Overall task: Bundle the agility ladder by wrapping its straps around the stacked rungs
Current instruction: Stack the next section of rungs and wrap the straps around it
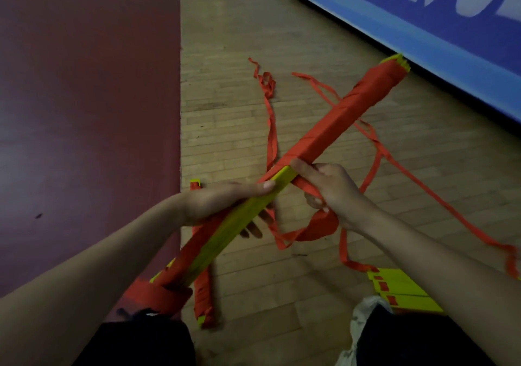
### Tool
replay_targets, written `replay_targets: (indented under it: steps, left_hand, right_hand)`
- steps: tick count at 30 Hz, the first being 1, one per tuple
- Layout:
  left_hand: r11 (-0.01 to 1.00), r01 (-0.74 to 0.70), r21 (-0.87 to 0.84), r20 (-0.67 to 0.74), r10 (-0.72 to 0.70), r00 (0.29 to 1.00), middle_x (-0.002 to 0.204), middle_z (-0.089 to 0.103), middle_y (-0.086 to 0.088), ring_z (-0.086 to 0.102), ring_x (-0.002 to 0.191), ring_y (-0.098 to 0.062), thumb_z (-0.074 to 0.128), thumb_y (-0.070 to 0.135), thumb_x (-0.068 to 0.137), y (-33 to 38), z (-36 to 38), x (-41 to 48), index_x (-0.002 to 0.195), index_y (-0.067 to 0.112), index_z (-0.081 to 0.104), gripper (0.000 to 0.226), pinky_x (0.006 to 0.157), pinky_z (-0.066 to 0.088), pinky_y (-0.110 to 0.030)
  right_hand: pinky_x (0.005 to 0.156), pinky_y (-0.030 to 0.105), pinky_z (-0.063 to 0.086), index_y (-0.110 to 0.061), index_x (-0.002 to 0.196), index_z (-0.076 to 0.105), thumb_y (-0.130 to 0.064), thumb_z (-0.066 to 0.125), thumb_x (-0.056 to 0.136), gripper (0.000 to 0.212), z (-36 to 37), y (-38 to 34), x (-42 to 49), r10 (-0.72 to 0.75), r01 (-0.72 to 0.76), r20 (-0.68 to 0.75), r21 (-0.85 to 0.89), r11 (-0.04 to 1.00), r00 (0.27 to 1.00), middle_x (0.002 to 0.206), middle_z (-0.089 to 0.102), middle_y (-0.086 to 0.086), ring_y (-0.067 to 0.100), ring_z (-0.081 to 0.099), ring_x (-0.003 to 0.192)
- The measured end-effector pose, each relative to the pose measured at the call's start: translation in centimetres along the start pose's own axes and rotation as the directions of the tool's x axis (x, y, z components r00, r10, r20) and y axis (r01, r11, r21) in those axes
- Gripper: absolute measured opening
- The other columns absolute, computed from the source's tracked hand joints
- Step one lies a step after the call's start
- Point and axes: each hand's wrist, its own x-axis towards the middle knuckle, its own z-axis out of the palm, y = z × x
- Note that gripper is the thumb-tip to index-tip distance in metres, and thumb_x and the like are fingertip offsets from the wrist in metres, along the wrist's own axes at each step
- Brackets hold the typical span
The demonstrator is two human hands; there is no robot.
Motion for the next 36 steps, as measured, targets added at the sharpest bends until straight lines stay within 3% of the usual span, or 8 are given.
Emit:
replay_targets:
  steps: [2, 4, 11, 17, 23, 28, 32, 36]
  left_hand:
    - [0.987, 0.023, -0.161, 0.189, 0.008, 0.982, 0.110, 0.069, -0.019, 0.070, 0.088, -0.033, 0.069, 0.061, 0.073, -0.6, -0.3, -0.4, 0.114, 0.005, 0.063, 0.070, 0.072, 0.058, -0.037]
    - [0.960, -0.003, -0.281, 0.264, 0.080, 0.961, 0.103, 0.069, -0.019, 0.069, 0.079, -0.032, 0.076, 0.062, 0.065, -1.0, -0.2, -0.4, 0.107, 0.008, 0.069, 0.069, 0.065, 0.058, -0.035]
    - [0.886, -0.070, -0.458, 0.200, 0.179, 0.963, 0.072, 0.061, -0.006, 0.057, 0.050, -0.016, 0.086, 0.043, 0.058, -1.0, -0.1, 0.0, 0.096, 0.009, 0.066, 0.055, 0.049, 0.049, -0.024]
    - [0.868, -0.130, -0.479, 0.133, 0.218, 0.967, 0.069, 0.056, -0.004, 0.050, 0.050, -0.014, 0.086, 0.041, 0.058, -0.4, -0.5, 0.3, 0.094, 0.008, 0.064, 0.053, 0.048, 0.044, -0.022]
    - [0.918, -0.141, -0.370, 0.051, 0.171, 0.984, 0.072, 0.056, -0.006, 0.052, 0.052, -0.017, 0.073, 0.033, 0.073, -0.2, -1.3, -0.1, 0.093, 0.010, 0.066, 0.031, 0.049, 0.044, -0.023]
    - [0.952, -0.166, -0.256, -0.115, 0.140, 0.983, 0.073, 0.058, -0.007, 0.053, 0.054, -0.018, 0.062, 0.024, 0.084, 0.0, -0.4, 0.4, 0.103, 0.006, 0.055, 0.027, 0.049, 0.045, -0.024]
    - [0.981, -0.147, -0.126, -0.289, 0.106, 0.951, 0.073, 0.063, -0.012, 0.055, 0.055, -0.023, 0.062, 0.020, 0.089, 0.2, 0.4, 1.0, 0.097, 0.007, 0.063, 0.015, 0.051, 0.044, -0.028]
    - [0.977, -0.139, 0.160, -0.419, 0.194, 0.887, 0.068, 0.060, -0.008, 0.054, 0.055, -0.020, 0.064, 0.021, 0.091, -0.3, 1.7, 2.3, 0.096, 0.007, 0.060, 0.016, 0.053, 0.046, -0.031]
  right_hand:
    - [0.032, 0.016, 0.022, 0.005, 0.087, 0.061, -0.046, 0.062, 0.078, 0.052, -0.4, -0.4, 0.0, -0.029, 0.028, 0.030, 0.034, 0.999, 0.999, 0.036, 0.033, -0.001, 0.007, 0.029, 0.028]
    - [0.032, 0.016, 0.021, 0.007, 0.087, 0.060, -0.043, 0.061, 0.077, 0.051, -0.7, -0.8, 0.0, -0.055, 0.051, 0.050, 0.067, 0.996, 0.997, 0.034, 0.033, -0.003, 0.007, 0.028, 0.027]
    - [0.034, 0.014, 0.026, -0.002, 0.078, 0.058, -0.032, 0.063, 0.080, 0.031, -0.8, -0.7, 0.3, -0.047, 0.032, 0.143, 0.107, 0.994, 0.989, 0.039, 0.037, -0.004, 0.005, 0.032, 0.031]
    - [0.052, 0.013, 0.040, -0.008, 0.081, 0.064, -0.014, 0.062, 0.091, 0.011, -1.8, 0.2, 0.5, -0.023, 0.037, 0.192, -0.073, 0.997, 0.981, 0.053, 0.058, -0.008, 0.002, 0.052, 0.049]
    - [0.048, 0.019, 0.047, 0.005, 0.088, 0.065, -0.016, 0.071, 0.082, 0.023, -2.2, 0.5, 0.4, 0.052, -0.030, 0.178, -0.125, 0.992, 0.983, 0.051, 0.061, 0.000, 0.011, 0.058, 0.046]
    - [0.037, 0.013, 0.034, 0.012, 0.087, 0.063, -0.024, 0.073, 0.082, 0.037, -1.8, 0.8, 0.2, 0.003, 0.009, 0.057, -0.197, 0.980, 0.998, 0.043, 0.049, -0.006, 0.003, 0.044, 0.035]
    - [0.037, 0.012, 0.030, 0.004, 0.070, 0.063, -0.030, 0.072, 0.083, 0.037, -1.2, 0.7, 0.4, -0.072, 0.067, -0.006, -0.304, 0.950, 0.997, 0.037, 0.044, -0.008, 0.003, 0.040, 0.033]
    - [0.038, 0.014, 0.032, -0.007, 0.061, 0.057, -0.038, 0.069, 0.085, 0.041, 0.0, 0.4, 0.5, -0.066, 0.038, -0.077, -0.325, 0.945, 0.995, 0.036, 0.041, -0.008, 0.005, 0.041, 0.033]
